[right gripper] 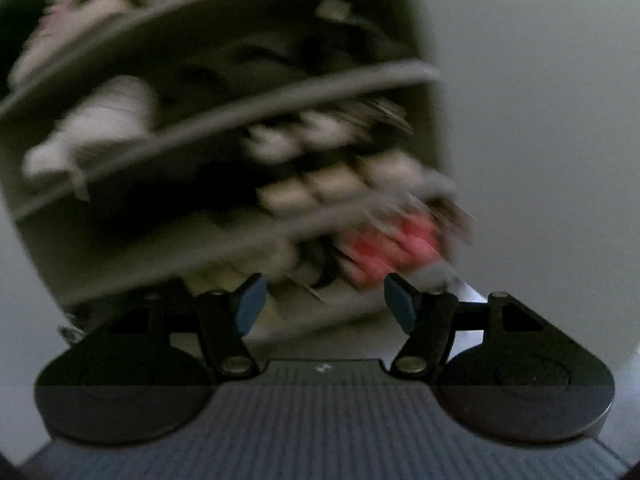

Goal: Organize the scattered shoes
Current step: 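Move the right tool down to the beige sneakers on the doormat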

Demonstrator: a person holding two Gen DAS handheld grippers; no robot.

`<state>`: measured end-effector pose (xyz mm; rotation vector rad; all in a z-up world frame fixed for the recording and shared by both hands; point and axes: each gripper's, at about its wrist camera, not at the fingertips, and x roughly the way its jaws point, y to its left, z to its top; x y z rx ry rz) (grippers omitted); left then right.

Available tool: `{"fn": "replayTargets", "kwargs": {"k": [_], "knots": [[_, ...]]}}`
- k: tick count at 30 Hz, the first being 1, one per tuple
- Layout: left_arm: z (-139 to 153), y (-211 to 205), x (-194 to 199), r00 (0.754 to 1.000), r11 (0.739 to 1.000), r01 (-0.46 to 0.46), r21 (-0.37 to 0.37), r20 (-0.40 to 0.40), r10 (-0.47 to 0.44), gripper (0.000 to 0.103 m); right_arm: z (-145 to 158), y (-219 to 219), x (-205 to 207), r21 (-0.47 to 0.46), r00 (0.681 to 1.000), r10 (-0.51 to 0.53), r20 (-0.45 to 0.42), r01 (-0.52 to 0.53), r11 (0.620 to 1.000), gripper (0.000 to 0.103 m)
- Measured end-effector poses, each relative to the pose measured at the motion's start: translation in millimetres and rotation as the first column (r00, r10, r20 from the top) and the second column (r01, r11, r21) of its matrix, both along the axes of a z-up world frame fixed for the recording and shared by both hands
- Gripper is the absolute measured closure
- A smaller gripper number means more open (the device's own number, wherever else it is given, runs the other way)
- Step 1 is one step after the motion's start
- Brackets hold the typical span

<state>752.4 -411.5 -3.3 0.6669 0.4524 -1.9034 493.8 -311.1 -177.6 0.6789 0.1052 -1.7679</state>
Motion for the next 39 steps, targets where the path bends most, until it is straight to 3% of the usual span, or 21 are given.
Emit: {"fn": "replayTargets", "kwargs": {"k": [4, 6, 8, 11, 14, 19, 25, 35, 39], "knots": [[-19, 4, -33, 0.996, 0.995, 0.085, 0.054, 0.025, -0.087, 0.0, -21, 38, -30, 0.079, 0.99, -0.142, 0.014, 0.141, 0.987, 0.033], [-23, 9, -46, 0.991, 0.991, 0.121, 0.06, 0.041, -0.124, 0.0, -24, 45, -40, 0.069, 0.984, -0.177, 0.004, 0.176, 0.982, 0.033], [-30, 19, -63, 0.979, 0.981, 0.187, 0.056, 0.071, -0.19, 0.0, -31, 52, -49, 0.049, 0.976, -0.208, 0.063, 0.205, 0.977, 0.033], [-39, 32, -74, 0.96, 0.962, 0.262, 0.081, 0.076, -0.268, 0.0, -41, 56, -39, 0.114, 0.985, -0.173, 0.027, 0.168, 0.979, 0.033], [-40, 45, -79, 0.946, 0.951, 0.306, 0.047, 0.094, -0.31, 0.0, -43, 55, -34, 0.134, 0.989, -0.139, 0.043, 0.132, 0.982, 0.033], [-47, 41, -79, 0.951, 0.941, 0.306, 0.147, -0.013, -0.307, 0.0, -43, 52, -28, 0.133, 0.993, -0.105, 0.052, 0.097, 0.986, 0.033], [-56, 50, -86, 0.941, 0.923, 0.334, 0.19, -0.012, -0.338, 0.0, -44, 42, -28, 0.122, 0.988, -0.101, 0.117, 0.086, 0.989, 0.033], [-61, 59, -96, 0.917, 0.893, 0.388, 0.23, -0.003, -0.398, 0.0, -49, 39, -27, 0.142, 0.987, -0.1, 0.122, 0.082, 0.986, 0.033], [-60, 59, -95, 0.942, 0.934, 0.314, 0.171, 0.064, -0.329, 0.0, -49, 49, -43, 0.141, 0.985, -0.155, 0.08, 0.143, 0.98, 0.034]]}}
